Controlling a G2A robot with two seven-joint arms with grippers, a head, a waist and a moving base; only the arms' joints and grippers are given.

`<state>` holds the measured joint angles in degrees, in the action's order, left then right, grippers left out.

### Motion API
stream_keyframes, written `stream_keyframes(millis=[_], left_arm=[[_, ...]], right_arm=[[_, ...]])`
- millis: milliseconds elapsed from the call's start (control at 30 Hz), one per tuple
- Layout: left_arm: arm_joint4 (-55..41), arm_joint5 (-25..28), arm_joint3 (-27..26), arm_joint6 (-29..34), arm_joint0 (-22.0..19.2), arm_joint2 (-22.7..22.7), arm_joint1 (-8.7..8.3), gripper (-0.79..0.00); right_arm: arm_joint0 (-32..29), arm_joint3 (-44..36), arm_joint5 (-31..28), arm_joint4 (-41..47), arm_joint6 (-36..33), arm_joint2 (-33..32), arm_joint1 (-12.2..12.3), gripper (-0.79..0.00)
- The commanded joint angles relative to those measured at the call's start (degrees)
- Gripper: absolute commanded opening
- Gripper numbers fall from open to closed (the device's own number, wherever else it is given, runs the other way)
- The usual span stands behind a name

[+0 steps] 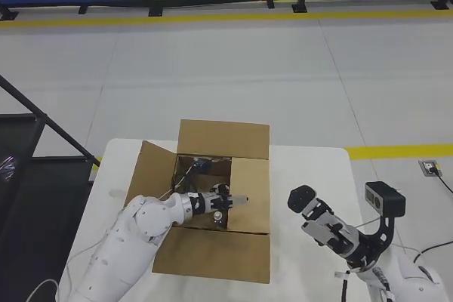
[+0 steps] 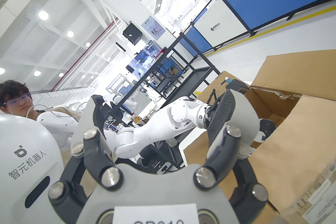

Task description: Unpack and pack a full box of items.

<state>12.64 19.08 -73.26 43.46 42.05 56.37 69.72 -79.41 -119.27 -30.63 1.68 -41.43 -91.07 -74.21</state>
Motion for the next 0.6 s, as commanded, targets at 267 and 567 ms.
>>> stream_keyframes(millis=[267,567], left_arm=[[-6.5,5.7,6.9,1.2,-4.5,-3.9,2.08,0.0],[-7.5,6.7,1.8,1.5,-3.7,-1.8,1.62,0.0]], right_arm=[[-1.1,-0.4,0.0,-0.3,1.4,0.0,0.7,0.0],[0.6,0.4,0.3,-0.9,2.4,1.2,1.1,0.0]])
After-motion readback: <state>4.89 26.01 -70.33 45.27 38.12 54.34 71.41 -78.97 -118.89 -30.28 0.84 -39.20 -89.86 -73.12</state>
